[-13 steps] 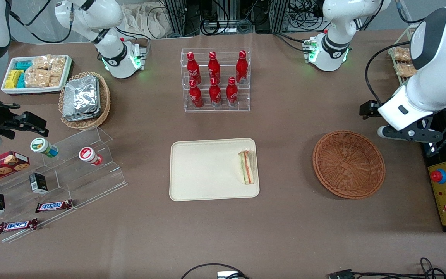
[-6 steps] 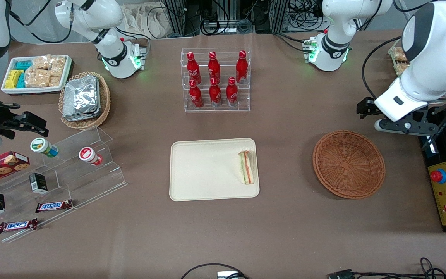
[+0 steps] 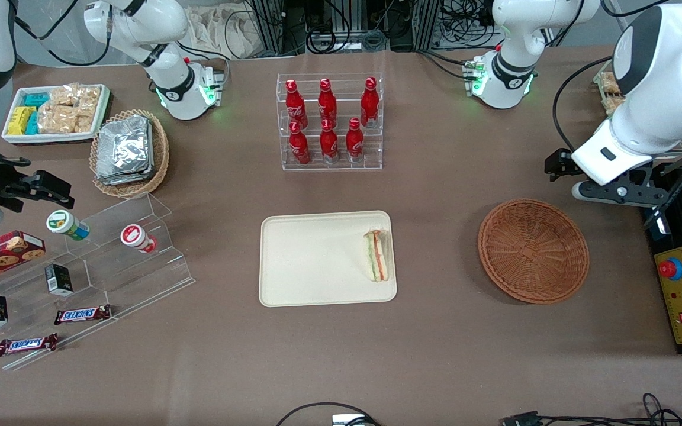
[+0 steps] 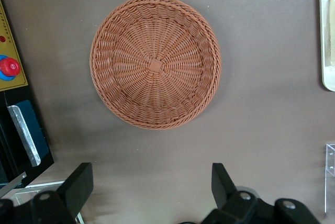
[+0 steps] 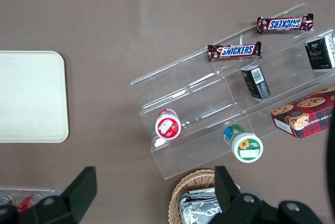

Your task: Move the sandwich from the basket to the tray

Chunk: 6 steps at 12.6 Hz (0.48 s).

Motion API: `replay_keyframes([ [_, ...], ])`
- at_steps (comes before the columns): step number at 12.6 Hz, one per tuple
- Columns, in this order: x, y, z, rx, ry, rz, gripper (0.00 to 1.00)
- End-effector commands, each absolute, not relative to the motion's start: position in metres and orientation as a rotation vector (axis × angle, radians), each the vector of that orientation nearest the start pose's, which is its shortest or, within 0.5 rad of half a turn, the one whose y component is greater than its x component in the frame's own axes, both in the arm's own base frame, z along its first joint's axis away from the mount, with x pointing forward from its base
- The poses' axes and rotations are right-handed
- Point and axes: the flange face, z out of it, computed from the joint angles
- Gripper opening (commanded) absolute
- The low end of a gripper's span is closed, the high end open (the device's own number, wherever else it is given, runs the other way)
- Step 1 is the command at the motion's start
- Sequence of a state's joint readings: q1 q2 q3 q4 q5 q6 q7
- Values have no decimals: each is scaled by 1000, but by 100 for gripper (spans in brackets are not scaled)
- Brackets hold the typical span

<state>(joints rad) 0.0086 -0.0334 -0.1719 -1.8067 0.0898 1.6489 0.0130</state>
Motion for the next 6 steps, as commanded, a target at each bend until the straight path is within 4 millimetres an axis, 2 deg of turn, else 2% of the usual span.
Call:
replay_keyframes([
  [1, 530, -80, 543, -3031, 261, 162, 100],
  [6, 531, -80, 545, -3032, 258, 156, 100],
])
